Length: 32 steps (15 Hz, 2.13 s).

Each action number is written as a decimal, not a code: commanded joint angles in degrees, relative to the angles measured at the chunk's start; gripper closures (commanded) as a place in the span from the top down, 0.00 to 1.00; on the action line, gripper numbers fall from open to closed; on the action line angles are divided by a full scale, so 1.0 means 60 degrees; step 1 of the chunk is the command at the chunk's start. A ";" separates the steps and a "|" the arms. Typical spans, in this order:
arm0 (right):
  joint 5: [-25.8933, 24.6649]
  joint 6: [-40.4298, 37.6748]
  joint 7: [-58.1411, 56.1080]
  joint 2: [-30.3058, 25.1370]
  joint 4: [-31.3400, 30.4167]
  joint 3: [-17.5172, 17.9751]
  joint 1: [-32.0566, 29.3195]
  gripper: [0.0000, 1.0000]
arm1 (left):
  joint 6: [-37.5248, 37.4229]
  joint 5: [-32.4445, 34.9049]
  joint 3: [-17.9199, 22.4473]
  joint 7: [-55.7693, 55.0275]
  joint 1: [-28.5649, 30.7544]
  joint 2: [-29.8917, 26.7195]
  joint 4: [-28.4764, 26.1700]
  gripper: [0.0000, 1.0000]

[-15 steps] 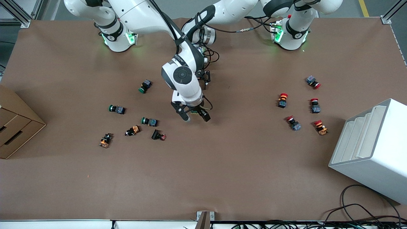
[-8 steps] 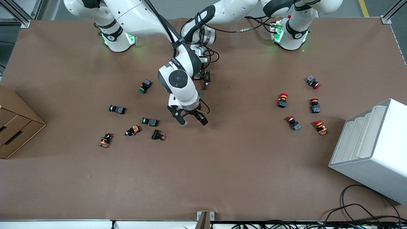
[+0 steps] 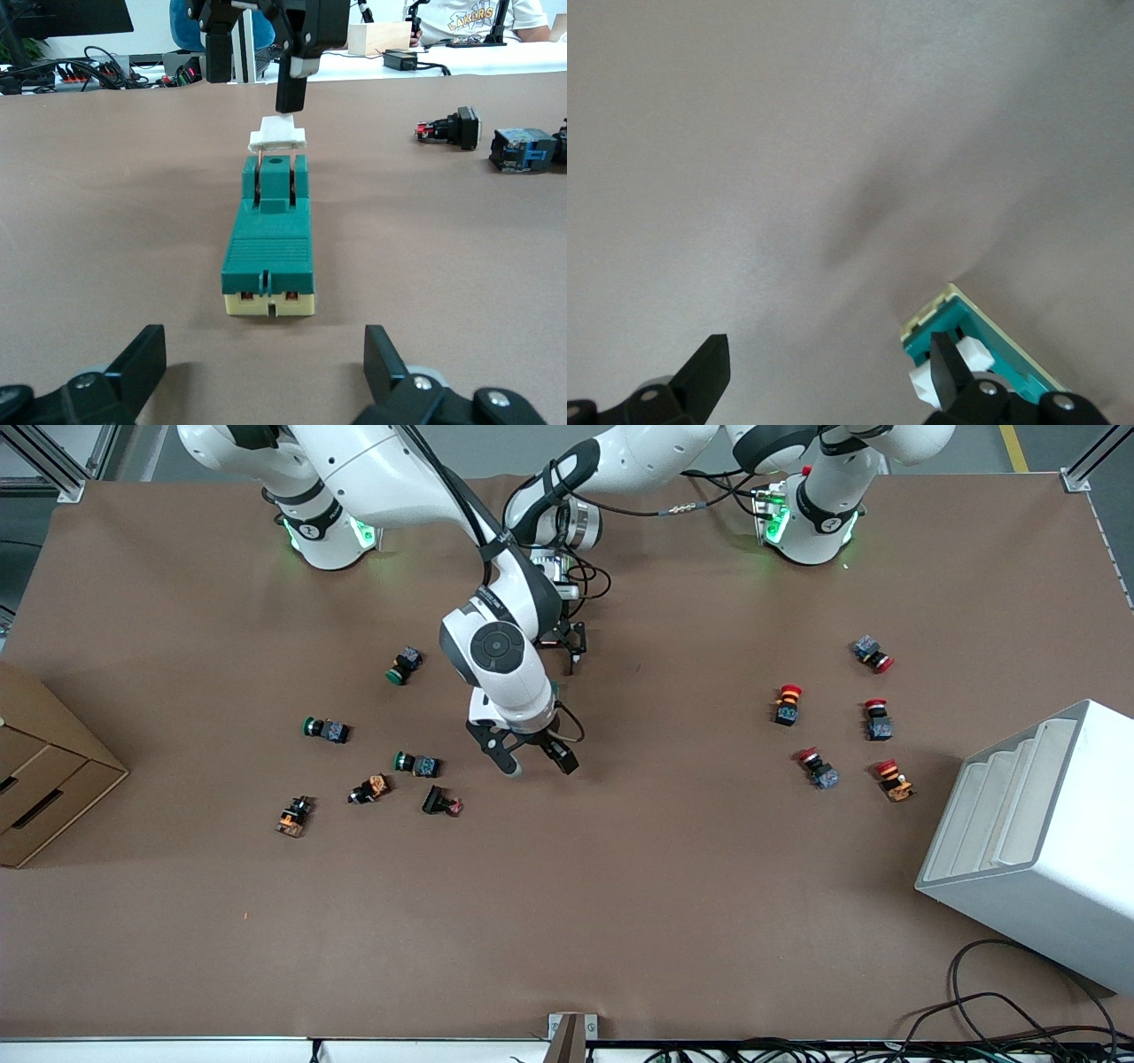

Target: Close load switch with both arms

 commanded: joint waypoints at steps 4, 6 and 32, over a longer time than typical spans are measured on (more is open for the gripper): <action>0.0030 -0.1335 0.0131 0.0087 0.0758 0.0096 0.0041 1.00 | 0.0038 0.0068 0.0068 -0.0102 -0.0144 0.0307 0.0147 0.98; -0.0058 -0.1233 0.0117 0.0204 0.0700 0.0082 0.0071 1.00 | 0.0038 0.0054 0.0068 -0.0102 -0.0144 0.0307 0.0147 0.98; -0.0205 -0.2896 -0.3962 -0.0495 0.1256 0.0067 -0.1859 1.00 | 0.0140 -0.1979 -0.0050 0.1873 -0.0100 0.0161 0.1683 0.99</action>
